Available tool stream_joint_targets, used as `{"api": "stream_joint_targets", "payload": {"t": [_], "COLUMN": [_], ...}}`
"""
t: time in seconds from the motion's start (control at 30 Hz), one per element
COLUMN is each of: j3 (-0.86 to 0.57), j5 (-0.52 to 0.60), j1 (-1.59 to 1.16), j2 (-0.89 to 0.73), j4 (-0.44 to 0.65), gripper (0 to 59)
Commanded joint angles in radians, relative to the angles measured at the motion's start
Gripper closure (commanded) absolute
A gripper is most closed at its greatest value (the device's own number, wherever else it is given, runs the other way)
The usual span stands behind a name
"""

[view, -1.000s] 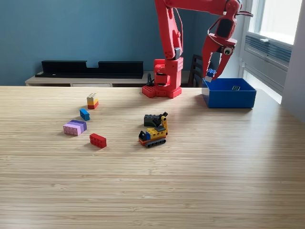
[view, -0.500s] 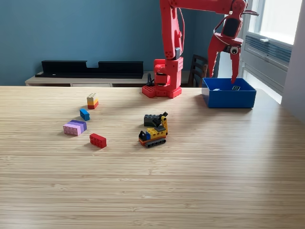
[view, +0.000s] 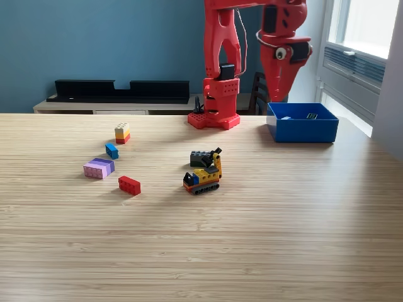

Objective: Grasp a lego block and put it in the bin.

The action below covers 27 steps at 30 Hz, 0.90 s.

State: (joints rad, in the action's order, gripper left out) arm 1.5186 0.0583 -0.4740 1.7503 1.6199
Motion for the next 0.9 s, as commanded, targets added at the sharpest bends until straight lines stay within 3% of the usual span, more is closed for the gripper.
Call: {"api": "stream_joint_targets", "payload": {"t": [0.03,0.9], "j3": [-0.072,-0.060], "j5": [-0.008,-0.018], "j1": [0.221,0.339], "j2": [0.008,0.008], "j4": [-0.055,-0.103], "gripper": [58.5,58.5]}}
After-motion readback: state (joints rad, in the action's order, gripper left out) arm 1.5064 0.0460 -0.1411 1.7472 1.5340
